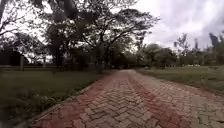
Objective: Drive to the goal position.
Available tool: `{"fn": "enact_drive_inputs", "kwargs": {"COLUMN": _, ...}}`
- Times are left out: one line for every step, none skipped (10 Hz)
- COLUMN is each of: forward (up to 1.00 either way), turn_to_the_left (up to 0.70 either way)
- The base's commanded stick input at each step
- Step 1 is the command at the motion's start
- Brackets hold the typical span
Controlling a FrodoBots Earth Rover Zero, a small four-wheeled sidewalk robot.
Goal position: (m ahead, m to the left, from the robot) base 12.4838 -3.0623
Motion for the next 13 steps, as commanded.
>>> {"fn": "enact_drive_inputs", "kwargs": {"forward": 0.7, "turn_to_the_left": 0.01}}
{"fn": "enact_drive_inputs", "kwargs": {"forward": 0.7, "turn_to_the_left": 0.01}}
{"fn": "enact_drive_inputs", "kwargs": {"forward": 0.7, "turn_to_the_left": 0.01}}
{"fn": "enact_drive_inputs", "kwargs": {"forward": 0.7, "turn_to_the_left": 0.01}}
{"fn": "enact_drive_inputs", "kwargs": {"forward": 0.7, "turn_to_the_left": 0.01}}
{"fn": "enact_drive_inputs", "kwargs": {"forward": 0.7, "turn_to_the_left": 0.01}}
{"fn": "enact_drive_inputs", "kwargs": {"forward": 0.7, "turn_to_the_left": 0.01}}
{"fn": "enact_drive_inputs", "kwargs": {"forward": 0.7, "turn_to_the_left": 0.01}}
{"fn": "enact_drive_inputs", "kwargs": {"forward": 0.7, "turn_to_the_left": 0.01}}
{"fn": "enact_drive_inputs", "kwargs": {"forward": 0.7, "turn_to_the_left": 0.01}}
{"fn": "enact_drive_inputs", "kwargs": {"forward": 0.7, "turn_to_the_left": 0.01}}
{"fn": "enact_drive_inputs", "kwargs": {"forward": 0.7, "turn_to_the_left": 0.01}}
{"fn": "enact_drive_inputs", "kwargs": {"forward": 0.7, "turn_to_the_left": 0.01}}
